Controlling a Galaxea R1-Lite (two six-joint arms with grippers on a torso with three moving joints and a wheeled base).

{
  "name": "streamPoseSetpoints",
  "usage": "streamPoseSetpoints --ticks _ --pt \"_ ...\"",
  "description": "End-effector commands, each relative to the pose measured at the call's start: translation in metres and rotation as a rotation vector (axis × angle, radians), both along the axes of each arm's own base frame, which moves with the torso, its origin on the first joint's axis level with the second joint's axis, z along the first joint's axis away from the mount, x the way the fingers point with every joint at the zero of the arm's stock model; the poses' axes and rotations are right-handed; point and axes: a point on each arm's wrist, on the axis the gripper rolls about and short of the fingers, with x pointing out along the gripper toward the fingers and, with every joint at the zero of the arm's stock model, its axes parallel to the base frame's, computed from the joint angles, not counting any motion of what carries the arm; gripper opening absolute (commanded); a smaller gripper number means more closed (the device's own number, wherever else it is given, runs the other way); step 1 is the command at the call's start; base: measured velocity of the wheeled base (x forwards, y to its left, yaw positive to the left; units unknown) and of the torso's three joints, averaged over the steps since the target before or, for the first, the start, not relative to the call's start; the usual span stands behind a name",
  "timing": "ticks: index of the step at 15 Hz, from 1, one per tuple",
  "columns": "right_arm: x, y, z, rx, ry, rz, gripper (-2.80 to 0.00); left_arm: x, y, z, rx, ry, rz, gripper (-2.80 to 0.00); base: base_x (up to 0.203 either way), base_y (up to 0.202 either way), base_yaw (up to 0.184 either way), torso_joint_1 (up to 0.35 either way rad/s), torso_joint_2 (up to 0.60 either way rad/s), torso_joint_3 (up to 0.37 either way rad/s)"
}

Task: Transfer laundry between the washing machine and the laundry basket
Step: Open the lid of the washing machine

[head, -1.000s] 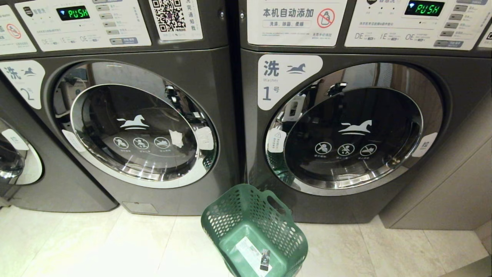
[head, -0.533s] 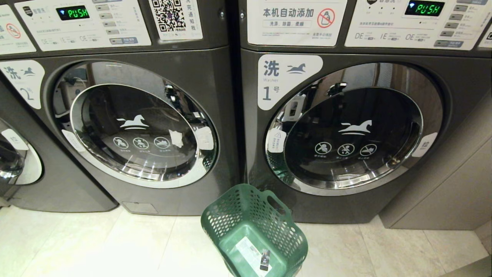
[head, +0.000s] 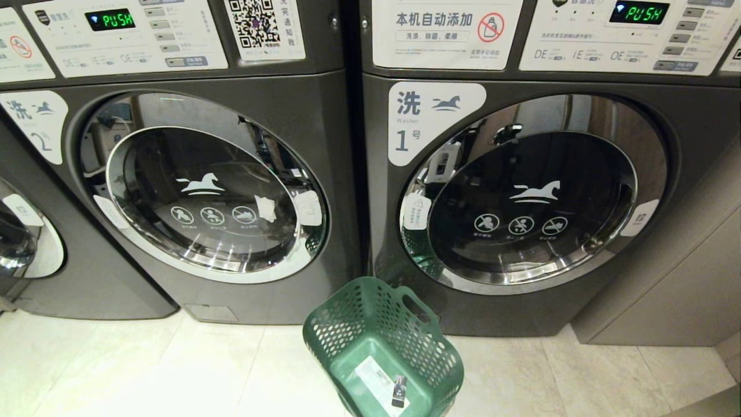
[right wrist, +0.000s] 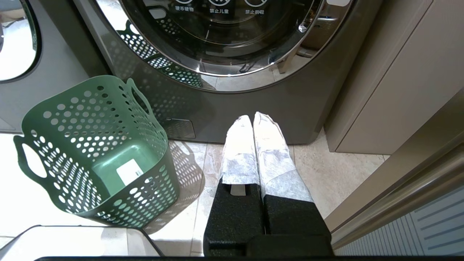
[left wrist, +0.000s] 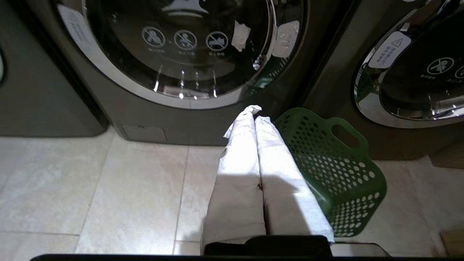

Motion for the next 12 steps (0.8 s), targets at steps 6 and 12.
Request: streamPoseSetpoints --ticks 6,12 --pt "0.0 0.0 0.0 0.0 0.001 0.0 -2.8 0.219 -0.007 -0.037 -0.123 0.366 -0.185 0.0 0.0 0.0 0.0 0.0 0.0 0.0" --pt "0.0 0.0 0.0 0.0 0.001 0.0 -2.8 0.288 0.009 -0.096 -0.167 0.104 -0.483 0.0 0.0 0.0 0.0 0.0 0.0 0.0"
